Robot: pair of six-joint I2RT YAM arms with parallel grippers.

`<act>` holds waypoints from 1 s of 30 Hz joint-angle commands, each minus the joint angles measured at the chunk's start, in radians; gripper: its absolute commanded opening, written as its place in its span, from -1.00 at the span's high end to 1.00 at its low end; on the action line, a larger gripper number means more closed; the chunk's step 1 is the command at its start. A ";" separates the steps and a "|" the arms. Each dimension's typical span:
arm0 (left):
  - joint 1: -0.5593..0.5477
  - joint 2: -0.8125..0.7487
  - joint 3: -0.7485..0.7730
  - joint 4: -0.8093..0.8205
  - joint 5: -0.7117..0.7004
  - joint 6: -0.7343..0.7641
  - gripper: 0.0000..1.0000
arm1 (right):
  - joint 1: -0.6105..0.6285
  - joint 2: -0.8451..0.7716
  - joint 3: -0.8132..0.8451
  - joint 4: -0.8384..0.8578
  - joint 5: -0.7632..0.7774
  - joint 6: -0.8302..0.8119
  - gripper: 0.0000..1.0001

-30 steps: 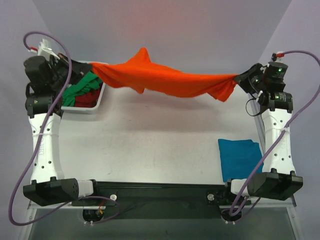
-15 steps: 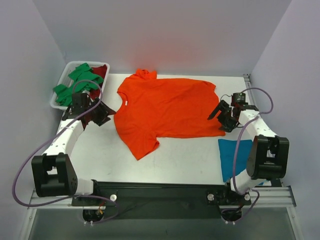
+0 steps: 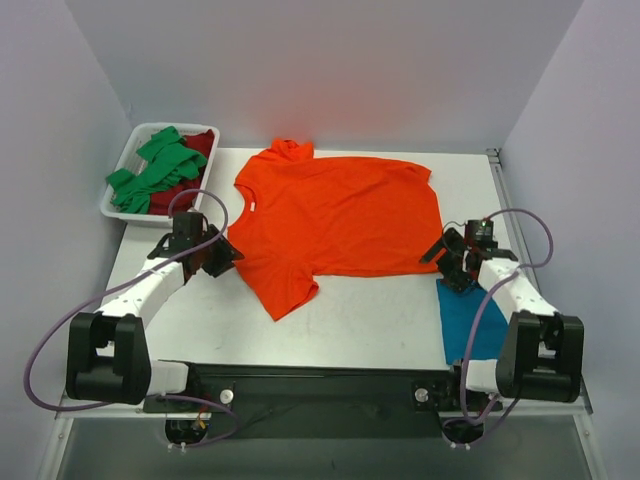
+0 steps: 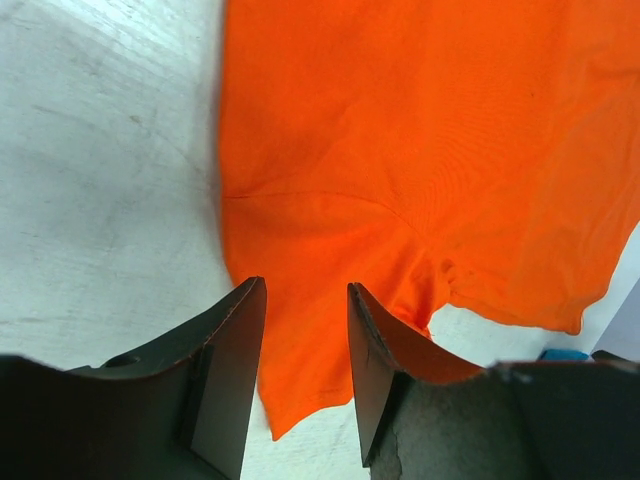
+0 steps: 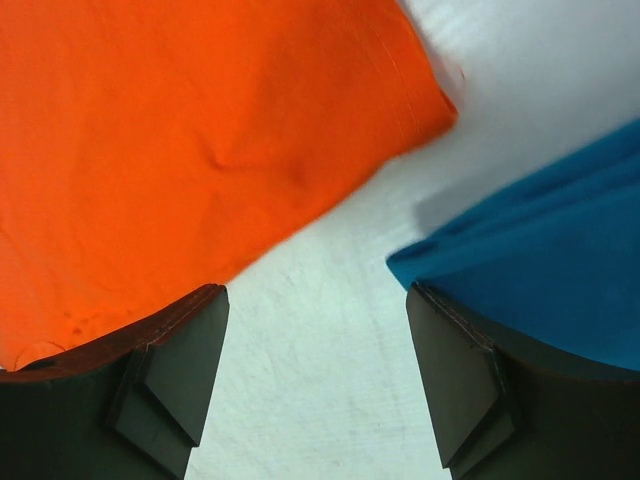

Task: Fold and stack the t-shirts
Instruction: Flatten out the tshirt

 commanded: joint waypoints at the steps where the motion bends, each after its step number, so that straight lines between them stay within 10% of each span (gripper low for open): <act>1: -0.022 -0.002 0.008 0.079 -0.022 -0.016 0.03 | -0.001 -0.156 -0.093 0.021 0.018 0.085 -0.47; 8: -0.029 -0.022 -0.010 0.082 -0.020 -0.005 0.04 | -0.032 -0.373 -0.288 -0.013 0.102 0.156 -0.48; 30: -0.026 -0.017 -0.031 0.061 -0.042 0.003 0.03 | -0.331 -0.352 -0.266 -0.106 -0.054 -0.048 -0.48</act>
